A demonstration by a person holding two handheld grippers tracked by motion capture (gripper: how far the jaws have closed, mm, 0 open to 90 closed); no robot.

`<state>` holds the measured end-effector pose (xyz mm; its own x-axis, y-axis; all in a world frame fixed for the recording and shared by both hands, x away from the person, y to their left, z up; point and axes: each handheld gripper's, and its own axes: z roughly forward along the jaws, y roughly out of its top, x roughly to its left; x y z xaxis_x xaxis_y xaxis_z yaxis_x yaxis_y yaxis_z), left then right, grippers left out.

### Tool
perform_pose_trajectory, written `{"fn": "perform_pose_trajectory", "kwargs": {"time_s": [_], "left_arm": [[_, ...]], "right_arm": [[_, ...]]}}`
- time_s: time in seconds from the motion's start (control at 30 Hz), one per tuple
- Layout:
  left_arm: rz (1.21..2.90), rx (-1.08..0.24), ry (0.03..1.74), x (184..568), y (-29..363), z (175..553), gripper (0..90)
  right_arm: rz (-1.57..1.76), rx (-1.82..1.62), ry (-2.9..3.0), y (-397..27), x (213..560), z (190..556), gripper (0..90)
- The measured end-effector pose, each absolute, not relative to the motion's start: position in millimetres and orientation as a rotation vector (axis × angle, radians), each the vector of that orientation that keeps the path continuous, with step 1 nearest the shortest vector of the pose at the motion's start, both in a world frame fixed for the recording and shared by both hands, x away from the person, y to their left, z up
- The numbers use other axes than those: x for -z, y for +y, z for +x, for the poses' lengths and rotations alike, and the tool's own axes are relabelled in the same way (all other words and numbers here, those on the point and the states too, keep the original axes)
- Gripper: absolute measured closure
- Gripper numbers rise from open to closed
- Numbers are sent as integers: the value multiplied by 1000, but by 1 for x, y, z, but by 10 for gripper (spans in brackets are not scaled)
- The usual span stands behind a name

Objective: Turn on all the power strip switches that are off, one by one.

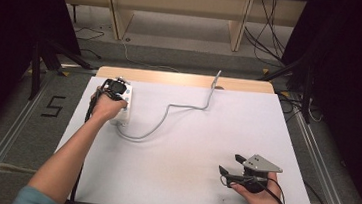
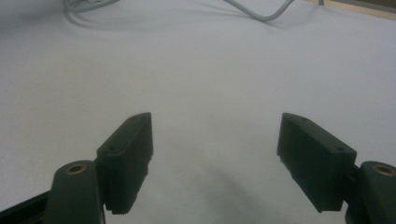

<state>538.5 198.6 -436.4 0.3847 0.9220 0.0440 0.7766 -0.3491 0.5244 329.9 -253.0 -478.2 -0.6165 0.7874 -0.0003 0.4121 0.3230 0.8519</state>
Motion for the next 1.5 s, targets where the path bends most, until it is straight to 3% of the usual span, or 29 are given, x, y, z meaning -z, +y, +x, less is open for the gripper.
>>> {"fn": "perform_pose_trajectory", "kwargs": {"time_s": [1.5], "left_arm": [[2225, -433, 1549, 440, 199, 550, 897]], "right_arm": [[1053, -1225, 2173, -253, 477, 329, 279]]}}
